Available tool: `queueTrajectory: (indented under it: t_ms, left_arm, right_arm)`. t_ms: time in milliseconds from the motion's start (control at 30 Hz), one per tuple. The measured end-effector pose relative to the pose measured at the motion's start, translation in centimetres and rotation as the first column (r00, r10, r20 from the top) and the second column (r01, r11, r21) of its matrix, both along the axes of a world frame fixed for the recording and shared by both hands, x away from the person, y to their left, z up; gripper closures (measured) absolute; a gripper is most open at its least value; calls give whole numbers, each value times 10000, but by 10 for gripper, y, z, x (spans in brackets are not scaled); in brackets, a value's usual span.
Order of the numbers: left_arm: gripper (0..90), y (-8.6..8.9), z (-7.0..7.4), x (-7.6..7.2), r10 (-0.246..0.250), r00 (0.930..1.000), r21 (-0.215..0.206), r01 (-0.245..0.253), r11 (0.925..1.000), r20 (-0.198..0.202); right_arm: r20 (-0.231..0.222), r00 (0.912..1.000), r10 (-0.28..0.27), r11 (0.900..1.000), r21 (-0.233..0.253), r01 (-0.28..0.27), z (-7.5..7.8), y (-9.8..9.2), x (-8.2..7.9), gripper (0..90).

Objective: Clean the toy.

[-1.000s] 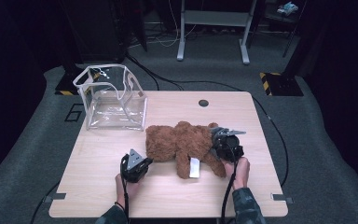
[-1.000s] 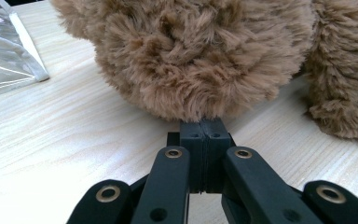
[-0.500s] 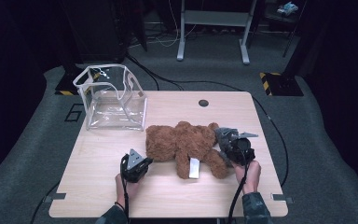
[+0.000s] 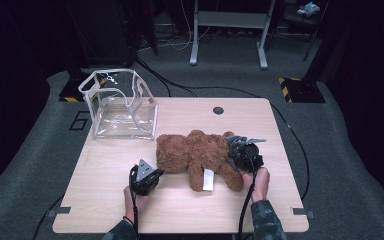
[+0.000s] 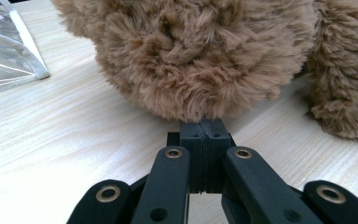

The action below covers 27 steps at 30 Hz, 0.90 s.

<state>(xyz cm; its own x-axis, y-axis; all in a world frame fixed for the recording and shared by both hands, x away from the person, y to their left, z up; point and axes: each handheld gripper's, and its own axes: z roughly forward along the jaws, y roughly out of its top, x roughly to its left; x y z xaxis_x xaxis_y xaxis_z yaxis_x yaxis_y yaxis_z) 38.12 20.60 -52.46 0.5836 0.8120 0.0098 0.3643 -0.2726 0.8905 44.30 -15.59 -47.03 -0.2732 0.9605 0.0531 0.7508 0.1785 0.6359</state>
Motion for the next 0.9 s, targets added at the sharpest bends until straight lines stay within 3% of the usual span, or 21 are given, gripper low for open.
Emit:
queueTrajectory:
  t_ms: [100, 133, 167, 200, 300, 333, 433, 467, 500, 567, 667, 767, 900]
  left_arm:
    - [897, 0, 0, 0, 0, 10000, 4, 0, 10000, -1]
    - [897, 0, 0, 0, -3, 10000, 2, 3, 10000, -1]
    - [897, 0, 0, 0, -6, 10000, 11, 6, 10000, 2]
    - [897, 0, 0, 0, -9, 10000, -3, 9, 10000, -11]
    - [898, 0, 0, 0, -37, 10000, 40, 38, 10000, -87]
    - [897, 1, 1, 0, -107, 9999, 88, 108, 9999, -133]
    - [897, 1, 0, 0, -27, 10000, -22, 27, 10000, -46]
    - [897, 1, 0, 0, -32, 10000, -16, 32, 10000, -69]
    - [897, 1, 0, 0, -32, 10000, -16, 32, 10000, -69]
    - [897, 1, 0, 0, -50, 10000, 1, 50, 10000, -85]
    - [897, 1, 0, 0, -62, 10000, 33, 62, 10000, -54]
    - [897, 1, 0, 1, -63, 10000, 12, 63, 10000, -72]
    - [897, 1, 0, 1, -57, 10000, 32, 57, 10000, -77]
  right_arm:
    - [105, 9999, -103, 9995, -299, 106, 9, -4, -1, 761]
    - [560, 9983, -140, 9999, -68, 144, 22, -7, -2, 762]
    - [560, 9983, -140, 9999, -68, 144, 22, -7, -2, 762]
    - [938, 9956, -66, 9991, 433, 26, 37, -5, -1, 762]
    - [968, 9951, 216, 9979, 588, -274, 40, 3, 5, 761]
    - [714, 9968, 345, 9990, 274, -366, 31, 14, 16, 761]
    - [438, 9988, 217, 9987, 440, -236, 19, 14, 24, 762]
    - [-200, 9997, -126, 9993, 357, 133, 6, 10, 31, 762]
    - [-200, 9997, -126, 9993, 357, 133, 6, 10, 31, 762]
    - [-749, 9966, -336, 9994, 61, 341, -7, 2, 35, 762]
    - [-468, 9970, -617, 9979, 180, 626, -1, -9, 35, 761]
    - [669, 9969, -407, 9974, 622, 365, 31, -7, 35, 761]
    - [869, 9961, -131, 9972, 747, 66, 39, 6, 44, 760]
